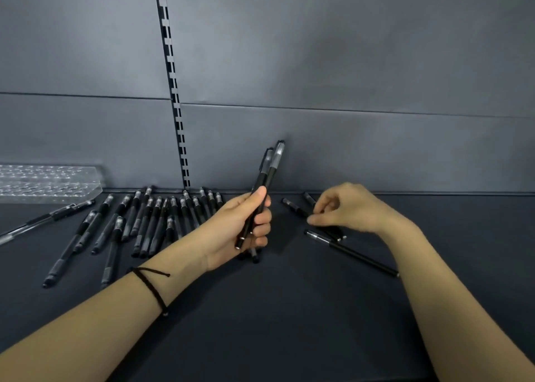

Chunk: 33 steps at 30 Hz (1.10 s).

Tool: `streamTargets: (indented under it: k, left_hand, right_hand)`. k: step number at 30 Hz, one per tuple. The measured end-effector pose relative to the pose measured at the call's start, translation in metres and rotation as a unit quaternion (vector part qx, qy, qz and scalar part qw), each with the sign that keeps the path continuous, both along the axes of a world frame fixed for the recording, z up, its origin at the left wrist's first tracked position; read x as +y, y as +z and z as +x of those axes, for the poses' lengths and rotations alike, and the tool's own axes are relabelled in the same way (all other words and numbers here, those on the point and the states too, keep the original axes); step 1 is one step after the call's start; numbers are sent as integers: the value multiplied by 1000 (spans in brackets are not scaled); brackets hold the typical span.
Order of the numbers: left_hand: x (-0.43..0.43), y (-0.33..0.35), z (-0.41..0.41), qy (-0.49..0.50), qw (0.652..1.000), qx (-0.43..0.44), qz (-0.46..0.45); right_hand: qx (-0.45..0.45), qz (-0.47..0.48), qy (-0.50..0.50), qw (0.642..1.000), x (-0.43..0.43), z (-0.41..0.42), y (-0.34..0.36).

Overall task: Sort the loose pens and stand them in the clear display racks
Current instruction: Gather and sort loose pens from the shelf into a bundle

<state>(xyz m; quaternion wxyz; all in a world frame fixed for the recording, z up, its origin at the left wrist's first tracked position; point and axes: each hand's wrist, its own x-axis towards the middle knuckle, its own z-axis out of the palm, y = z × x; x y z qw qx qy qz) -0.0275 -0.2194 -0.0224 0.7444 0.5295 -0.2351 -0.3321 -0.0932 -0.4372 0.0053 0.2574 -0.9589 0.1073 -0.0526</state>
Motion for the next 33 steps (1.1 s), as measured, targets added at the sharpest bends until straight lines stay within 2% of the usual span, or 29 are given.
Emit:
streamTargets:
  k: [2,4,7,10,16,20,26,30,31,33]
  left_hand:
    - [-1,-2,1,-3,1000,15,-11]
    - [-1,-3,1,-3,999,26,-23]
    - [-1,-4,1,10,999,42,-34]
    - [-1,-5,2,23,997,64,-40]
    - [2,-2,-1,25,999,36,-7]
    - [4,0,-2,17,999,38,-16]
    - [1,-2,-2,-20,999,46,-14]
    - [1,-1,-2,23,999,44,-6]
    - [2,-1,-2,28,999,43,-4]
    - [1,-1,-2,29,999,39,1]
  right_hand:
    - [77,-6,29,997,-1,-4,1]
    - [98,-1,38,994,0,-4,1]
    - [62,-1,10,998,4,1,-6]
    - [27,-40,-28,998,6,9,-15]
    - [-2,-92,-45,995,22,14,-18]
    - [49,-39,-41,997,22,14,-12]
    - [78,56,-37,995,21,18,-12]
    - [45,47,-49,997,23,19,-14]
    - [21,71,-52,996,23,18,-13]
    - [-43,199,-50,978,23,15,-8]
